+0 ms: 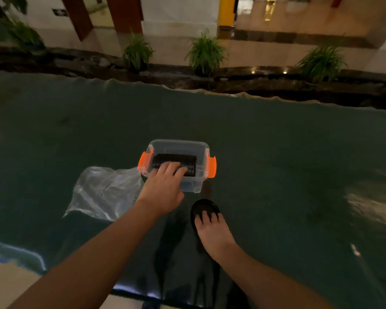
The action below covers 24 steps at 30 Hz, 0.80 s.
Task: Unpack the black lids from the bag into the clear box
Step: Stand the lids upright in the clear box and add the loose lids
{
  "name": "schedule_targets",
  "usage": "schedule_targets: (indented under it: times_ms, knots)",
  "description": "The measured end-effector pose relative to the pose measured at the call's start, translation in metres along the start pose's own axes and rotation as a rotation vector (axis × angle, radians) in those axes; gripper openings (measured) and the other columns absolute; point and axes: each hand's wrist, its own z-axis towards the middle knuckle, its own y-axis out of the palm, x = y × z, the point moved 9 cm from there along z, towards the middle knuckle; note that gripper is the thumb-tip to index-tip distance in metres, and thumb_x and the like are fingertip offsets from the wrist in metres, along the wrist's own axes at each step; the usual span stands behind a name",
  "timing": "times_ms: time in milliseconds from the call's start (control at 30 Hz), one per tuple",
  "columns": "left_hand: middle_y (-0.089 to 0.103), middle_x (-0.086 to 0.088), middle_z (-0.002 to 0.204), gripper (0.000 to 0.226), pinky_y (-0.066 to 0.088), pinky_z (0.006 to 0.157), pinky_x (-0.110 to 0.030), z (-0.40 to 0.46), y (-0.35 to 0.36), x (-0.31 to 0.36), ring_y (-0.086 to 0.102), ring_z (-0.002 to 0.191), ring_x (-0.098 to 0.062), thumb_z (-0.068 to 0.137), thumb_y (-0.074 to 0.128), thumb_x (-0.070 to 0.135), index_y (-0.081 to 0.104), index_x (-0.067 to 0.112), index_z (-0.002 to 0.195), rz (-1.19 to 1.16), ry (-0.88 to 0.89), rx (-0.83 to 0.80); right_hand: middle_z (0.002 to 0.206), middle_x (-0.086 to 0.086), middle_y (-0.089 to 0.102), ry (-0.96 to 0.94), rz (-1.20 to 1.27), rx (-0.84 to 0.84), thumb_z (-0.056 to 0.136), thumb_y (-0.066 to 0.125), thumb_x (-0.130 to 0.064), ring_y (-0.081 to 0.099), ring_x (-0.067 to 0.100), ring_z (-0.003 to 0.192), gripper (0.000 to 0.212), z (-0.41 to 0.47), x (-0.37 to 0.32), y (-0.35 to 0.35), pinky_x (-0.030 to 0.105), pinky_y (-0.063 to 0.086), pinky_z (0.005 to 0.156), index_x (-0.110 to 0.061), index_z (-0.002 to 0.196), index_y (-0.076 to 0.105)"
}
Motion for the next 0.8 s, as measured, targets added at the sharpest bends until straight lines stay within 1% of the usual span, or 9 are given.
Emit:
schedule_targets:
  times_ms: [200, 267, 333, 400, 500, 600, 667, 733, 800]
  knots:
    - [0.046, -0.004, 0.148, 0.057, 0.034, 0.116, -0.049, 0.048, 0.01, -0.007, 0.038, 0.14, -0.025, 0.091, 0.057, 0.037, 0.045, 0.022, 0.145, -0.039, 0.202, -0.054, 0.162, 0.025, 0.024, 0.136, 0.011, 0.017, 0.103, 0.041, -0.014, 0.031, 0.044, 0.145, 0.059, -0.016, 0.004, -0.031, 0.055, 0.018, 0.121, -0.006, 0.157, 0.018]
    - [0.05, -0.003, 0.143, 0.051, 0.037, 0.114, -0.047, 0.061, 0.013, -0.011, 0.042, 0.134, -0.025, 0.092, 0.054, 0.039, 0.049, 0.022, 0.14, -0.062, 0.259, -0.073, 0.157, 0.023, 0.035, 0.201, 0.038, 0.113, 0.101, 0.049, -0.018, 0.041, 0.041, 0.14, 0.058, -0.025, 0.002, -0.057, 0.053, 0.028, 0.119, -0.007, 0.155, 0.029]
    - [0.052, -0.003, 0.14, 0.051, 0.042, 0.109, -0.046, 0.074, 0.022, -0.012, 0.046, 0.129, -0.025, 0.092, 0.054, 0.046, 0.05, 0.022, 0.137, -0.072, 0.292, -0.113, 0.139, 0.019, 0.06, 0.256, 0.037, 0.229, 0.084, 0.076, -0.023, 0.064, 0.034, 0.12, 0.062, -0.036, 0.001, -0.087, 0.048, 0.049, 0.104, -0.009, 0.14, 0.057]
    - [0.052, -0.003, 0.137, 0.053, 0.045, 0.103, -0.046, 0.088, 0.032, -0.01, 0.047, 0.126, -0.026, 0.092, 0.054, 0.053, 0.051, 0.022, 0.135, -0.083, 0.328, -0.146, 0.122, 0.014, 0.072, 0.291, 0.025, 0.358, 0.068, 0.088, -0.025, 0.073, 0.029, 0.104, 0.061, -0.042, -0.001, -0.111, 0.043, 0.059, 0.091, -0.011, 0.125, 0.07]
    - [0.052, -0.005, 0.139, 0.054, 0.045, 0.103, -0.048, 0.11, 0.046, -0.012, 0.047, 0.128, -0.028, 0.093, 0.058, 0.051, 0.053, 0.023, 0.139, -0.195, 0.31, -0.223, 0.121, 0.013, 0.072, 0.339, 0.043, 0.533, 0.072, 0.085, -0.022, 0.073, 0.028, 0.103, 0.054, -0.041, 0.001, -0.147, 0.044, 0.059, 0.09, -0.01, 0.123, 0.071]
    - [0.054, -0.005, 0.14, 0.056, 0.047, 0.103, -0.049, 0.129, 0.058, -0.013, 0.047, 0.129, -0.03, 0.091, 0.062, 0.047, 0.049, 0.028, 0.143, -0.19, 0.308, -0.27, 0.121, 0.012, 0.073, 0.404, 0.049, 0.604, 0.074, 0.082, -0.018, 0.073, 0.027, 0.104, 0.05, -0.026, 0.005, -0.172, 0.044, 0.059, 0.09, -0.01, 0.122, 0.072]
    - [0.061, -0.001, 0.131, 0.045, 0.051, 0.096, -0.047, 0.136, 0.061, -0.009, 0.053, 0.122, -0.027, 0.091, 0.059, 0.045, 0.054, 0.031, 0.133, -0.169, 0.336, -0.25, 0.12, 0.011, 0.073, 0.415, 0.082, 0.605, 0.073, 0.083, -0.018, 0.073, 0.026, 0.104, 0.05, -0.012, 0.004, -0.183, 0.044, 0.059, 0.091, -0.01, 0.121, 0.072]
    - [0.069, 0.004, 0.115, 0.027, 0.053, 0.085, -0.043, 0.14, 0.064, -0.007, 0.062, 0.111, -0.024, 0.091, 0.054, 0.043, 0.059, 0.035, 0.116, -0.177, 0.348, -0.219, 0.12, 0.012, 0.073, 0.411, 0.136, 0.596, 0.075, 0.082, -0.015, 0.073, 0.026, 0.104, 0.049, 0.003, 0.001, -0.189, 0.044, 0.058, 0.092, -0.009, 0.122, 0.07]
    - [0.072, 0.006, 0.11, 0.022, 0.049, 0.088, -0.043, 0.139, 0.072, -0.011, 0.065, 0.11, -0.022, 0.092, 0.052, 0.044, 0.062, 0.036, 0.11, -0.15, 0.325, -0.252, 0.118, 0.012, 0.073, 0.425, 0.207, 0.602, 0.077, 0.079, -0.011, 0.073, 0.029, 0.1, 0.046, 0.016, 0.001, -0.191, 0.043, 0.059, 0.087, -0.007, 0.122, 0.069]
